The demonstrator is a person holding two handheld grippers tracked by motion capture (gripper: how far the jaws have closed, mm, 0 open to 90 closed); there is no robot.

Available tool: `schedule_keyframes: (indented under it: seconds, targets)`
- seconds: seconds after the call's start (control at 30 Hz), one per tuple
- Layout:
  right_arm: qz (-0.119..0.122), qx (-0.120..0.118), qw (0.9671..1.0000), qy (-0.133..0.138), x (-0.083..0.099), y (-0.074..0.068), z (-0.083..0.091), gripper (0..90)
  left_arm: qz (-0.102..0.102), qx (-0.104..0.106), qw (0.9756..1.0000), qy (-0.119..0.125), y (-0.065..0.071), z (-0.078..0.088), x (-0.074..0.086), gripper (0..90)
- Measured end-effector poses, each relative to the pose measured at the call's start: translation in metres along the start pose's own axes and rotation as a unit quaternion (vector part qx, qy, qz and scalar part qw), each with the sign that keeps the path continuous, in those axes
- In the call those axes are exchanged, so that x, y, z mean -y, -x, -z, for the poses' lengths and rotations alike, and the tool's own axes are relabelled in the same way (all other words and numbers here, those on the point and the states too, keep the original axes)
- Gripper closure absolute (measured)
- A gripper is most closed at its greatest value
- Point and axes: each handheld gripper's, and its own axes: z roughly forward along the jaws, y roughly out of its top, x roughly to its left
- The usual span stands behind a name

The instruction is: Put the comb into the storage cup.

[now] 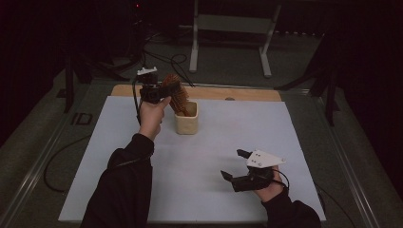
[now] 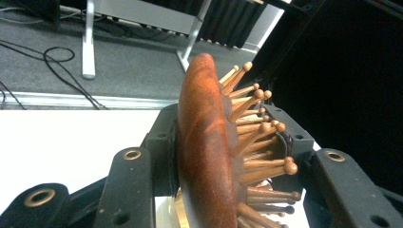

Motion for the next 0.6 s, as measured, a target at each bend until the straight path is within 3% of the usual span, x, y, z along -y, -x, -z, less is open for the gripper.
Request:
schedule_keyframes:
  seconds: [0.37, 0.6]
  targets:
    - [-0.001, 0.000, 1.0000, 0.000, 0.0004, -0.0001, -0.0010, 9.4, 0.003, -0.001, 1.0000, -0.002, -0.0065, -0.0016, 0.0032, 51.1]
    - [-0.001, -0.001, 1.0000, -0.002, 0.0005, 0.0001, -0.0011, 9.4, -0.019, -0.014, 0.9994, -0.027, -0.0050, -0.0026, -0.0002, 44.0]
